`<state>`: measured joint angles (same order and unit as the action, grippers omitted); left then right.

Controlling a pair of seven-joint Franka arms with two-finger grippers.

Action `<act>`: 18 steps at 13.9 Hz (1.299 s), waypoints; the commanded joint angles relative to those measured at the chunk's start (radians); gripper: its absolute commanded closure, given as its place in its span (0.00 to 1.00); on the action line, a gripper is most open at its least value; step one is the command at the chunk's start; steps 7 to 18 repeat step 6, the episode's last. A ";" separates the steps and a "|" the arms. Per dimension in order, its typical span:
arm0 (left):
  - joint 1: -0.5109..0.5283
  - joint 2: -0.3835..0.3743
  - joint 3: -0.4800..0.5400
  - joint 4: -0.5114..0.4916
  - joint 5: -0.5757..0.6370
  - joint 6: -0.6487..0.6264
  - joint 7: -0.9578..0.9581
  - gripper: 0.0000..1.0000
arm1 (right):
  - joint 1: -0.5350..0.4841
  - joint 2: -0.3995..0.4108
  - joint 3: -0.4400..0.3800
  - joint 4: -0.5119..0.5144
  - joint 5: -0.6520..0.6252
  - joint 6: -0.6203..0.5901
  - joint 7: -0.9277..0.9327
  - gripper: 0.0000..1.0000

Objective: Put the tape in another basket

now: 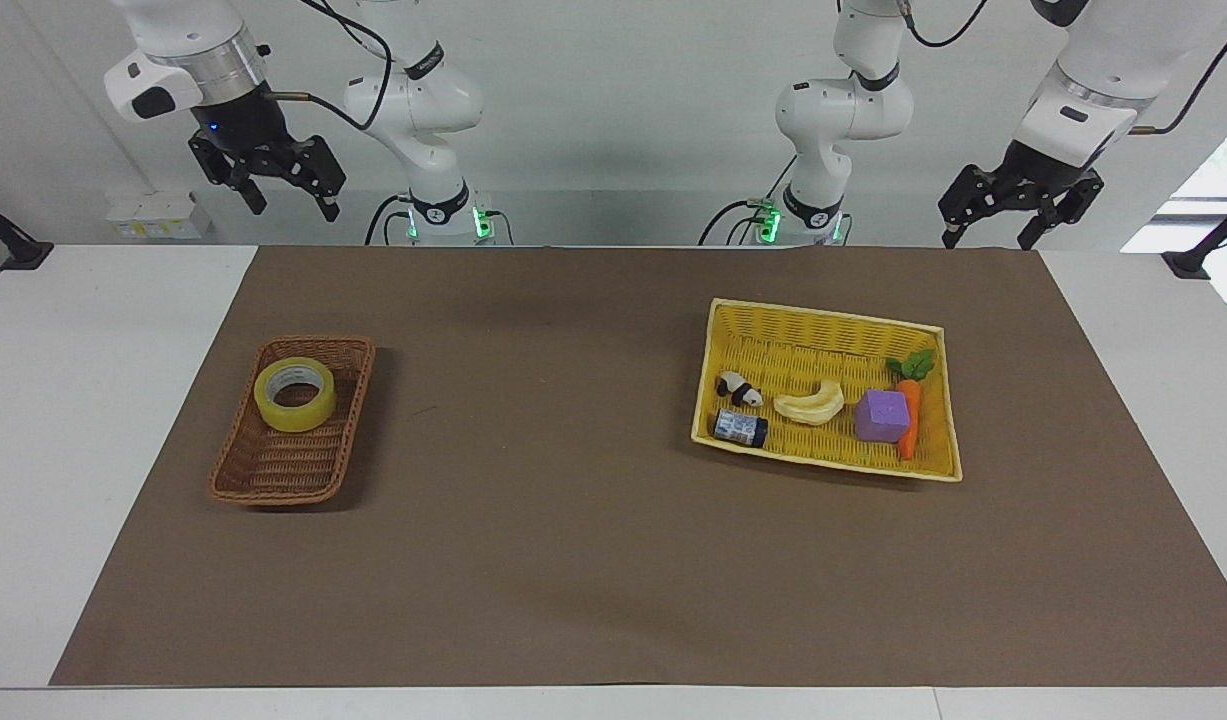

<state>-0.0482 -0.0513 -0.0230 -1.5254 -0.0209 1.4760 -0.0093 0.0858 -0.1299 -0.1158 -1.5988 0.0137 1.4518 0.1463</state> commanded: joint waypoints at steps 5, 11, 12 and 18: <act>-0.010 -0.022 0.009 -0.021 -0.008 -0.006 0.008 0.00 | -0.003 -0.028 0.002 -0.041 -0.055 0.033 -0.030 0.00; -0.006 -0.022 0.009 -0.021 -0.010 -0.006 0.009 0.00 | -0.001 -0.028 0.004 -0.041 -0.055 0.033 -0.028 0.00; -0.006 -0.022 0.009 -0.021 -0.010 -0.006 0.009 0.00 | -0.001 -0.028 0.004 -0.041 -0.055 0.033 -0.028 0.00; -0.006 -0.022 0.009 -0.021 -0.010 -0.006 0.009 0.00 | -0.001 -0.028 0.004 -0.041 -0.055 0.033 -0.028 0.00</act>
